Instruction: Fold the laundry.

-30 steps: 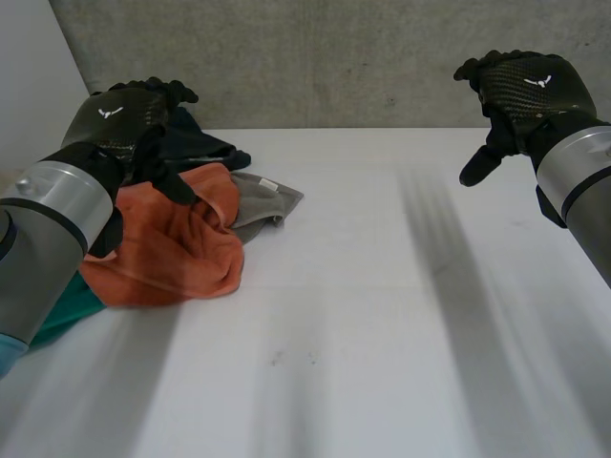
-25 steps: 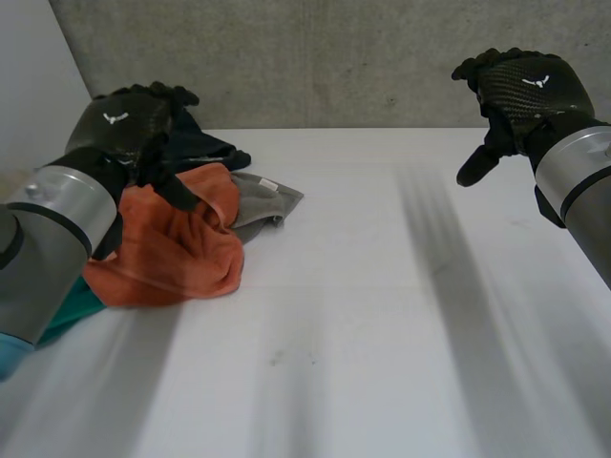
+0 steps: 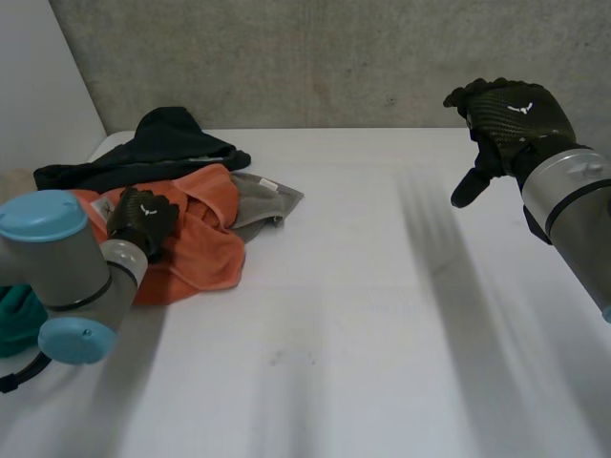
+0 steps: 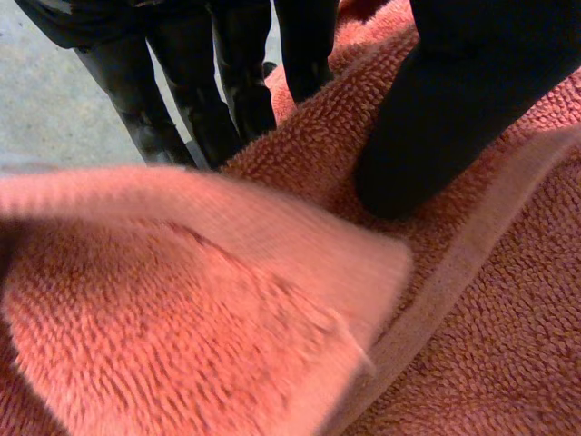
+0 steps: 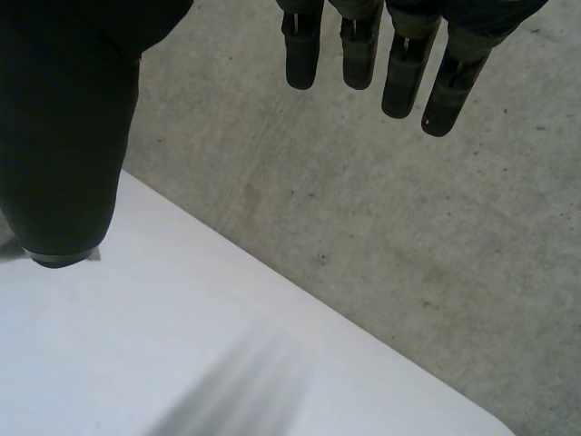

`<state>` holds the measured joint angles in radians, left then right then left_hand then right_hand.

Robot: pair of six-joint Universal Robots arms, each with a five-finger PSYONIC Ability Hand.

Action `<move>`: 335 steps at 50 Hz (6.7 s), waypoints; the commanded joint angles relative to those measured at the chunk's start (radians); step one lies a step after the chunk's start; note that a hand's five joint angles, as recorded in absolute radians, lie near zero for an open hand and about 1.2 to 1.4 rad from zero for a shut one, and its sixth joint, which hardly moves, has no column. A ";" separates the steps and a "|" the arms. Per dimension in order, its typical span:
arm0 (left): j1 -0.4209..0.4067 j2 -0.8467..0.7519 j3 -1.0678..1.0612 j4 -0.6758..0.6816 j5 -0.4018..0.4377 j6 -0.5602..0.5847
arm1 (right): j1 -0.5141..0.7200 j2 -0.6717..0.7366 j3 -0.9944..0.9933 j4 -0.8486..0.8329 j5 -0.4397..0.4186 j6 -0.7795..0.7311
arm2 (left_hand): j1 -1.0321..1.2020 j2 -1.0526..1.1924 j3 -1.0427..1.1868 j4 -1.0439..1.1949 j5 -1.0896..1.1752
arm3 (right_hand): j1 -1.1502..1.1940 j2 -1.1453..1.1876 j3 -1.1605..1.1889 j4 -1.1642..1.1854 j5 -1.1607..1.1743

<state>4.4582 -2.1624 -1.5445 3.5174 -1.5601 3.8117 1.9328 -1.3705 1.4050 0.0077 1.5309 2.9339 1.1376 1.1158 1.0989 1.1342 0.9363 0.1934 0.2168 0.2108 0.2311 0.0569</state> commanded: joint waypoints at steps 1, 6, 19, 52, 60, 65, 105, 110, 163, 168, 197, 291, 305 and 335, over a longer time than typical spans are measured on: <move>-0.101 0.050 0.067 -0.015 -0.008 -0.021 | -0.002 0.013 -0.012 0.002 0.002 -0.032 | 0.259 0.280 0.297 0.262 0.285 | -0.019 -0.042 -0.036 -0.057 -0.057; -0.235 0.193 0.090 -0.014 -0.008 -0.141 | -0.015 0.008 -0.023 0.003 0.002 -0.032 | 0.259 0.280 0.297 0.262 0.285 | -0.019 -0.042 -0.036 -0.057 -0.057; -0.588 -0.025 0.309 -0.035 0.006 -0.504 | -0.017 0.011 -0.032 0.005 0.000 -0.033 | 0.259 0.280 0.297 0.262 0.285 | -0.019 -0.042 -0.036 -0.057 -0.057; -0.019 0.064 0.171 -0.173 0.204 -0.393 | 0.254 0.275 0.017 0.017 -0.143 -0.225 | -0.848 -0.826 -0.809 -0.844 -0.821 | -0.019 -0.042 -0.036 -0.057 -0.057; 0.010 -0.137 0.277 -0.193 0.245 -0.155 | 0.310 0.409 0.002 -0.052 -0.085 -0.228 | -0.772 -0.750 -0.733 -0.768 -0.745 | -0.019 -0.042 -0.036 -0.057 -0.057; 0.006 -0.189 0.299 -0.206 0.245 -0.092 | 0.318 0.449 -0.011 -0.061 -0.031 -0.240 | -0.646 -0.624 -0.607 -0.642 -0.619 | -0.019 -0.042 -0.036 -0.057 -0.057; -0.533 0.041 0.224 -0.175 0.098 -0.552 | 0.038 0.160 0.085 -0.043 0.061 -0.279 | -0.416 -0.395 -0.378 -0.413 -0.390 | 1.203 1.179 1.185 1.165 1.165; -0.473 0.064 0.219 -0.153 0.097 -0.578 | 0.014 0.199 0.072 -0.046 0.066 -0.328 | -0.756 -0.734 -0.718 -0.753 -0.729 | 1.203 1.179 1.185 1.165 1.165; 0.093 -0.256 0.833 0.033 -0.334 0.011 | -0.055 0.229 0.108 -0.072 0.075 -0.421 | 0.259 0.280 0.297 0.262 0.285 | 1.203 1.179 1.185 1.165 1.165; 0.125 -0.176 0.759 0.173 -0.338 0.023 | -0.046 0.235 0.109 -0.071 0.075 -0.423 | 0.259 0.280 0.297 0.262 0.285 | 1.203 1.179 1.185 1.165 1.165; -0.131 -0.197 0.440 -0.106 0.104 -0.049 | -0.037 0.242 0.112 -0.069 0.067 -0.423 | -0.906 -0.885 -0.868 -0.903 -0.880 | 1.203 1.179 1.185 1.165 1.165; -0.582 -0.058 0.325 -0.305 -0.167 -0.647 | -0.045 0.053 0.095 0.047 0.029 -0.434 | 0.259 0.280 0.297 0.262 0.285 | 1.203 1.179 1.185 1.165 1.165; -0.543 0.421 0.173 -0.353 -0.156 -0.609 | -0.052 -0.059 -0.204 0.184 -0.107 -0.435 | 0.259 0.280 0.297 0.262 0.285 | 1.203 1.179 1.185 1.165 1.165; -0.384 0.194 0.211 -0.377 -0.138 -0.610 | 0.002 0.205 -0.120 -0.086 -0.052 -0.204 | 0.259 0.280 0.297 0.262 0.285 | -0.019 -0.042 -0.036 -0.057 -0.057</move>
<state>4.0721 -1.9886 -1.3294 3.1401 -1.7000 3.1988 1.9428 -0.9692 1.1844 -0.2767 1.4038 2.6071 1.0773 1.1838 1.1897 1.1985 0.9505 0.2001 0.2184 0.2125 0.2349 0.0659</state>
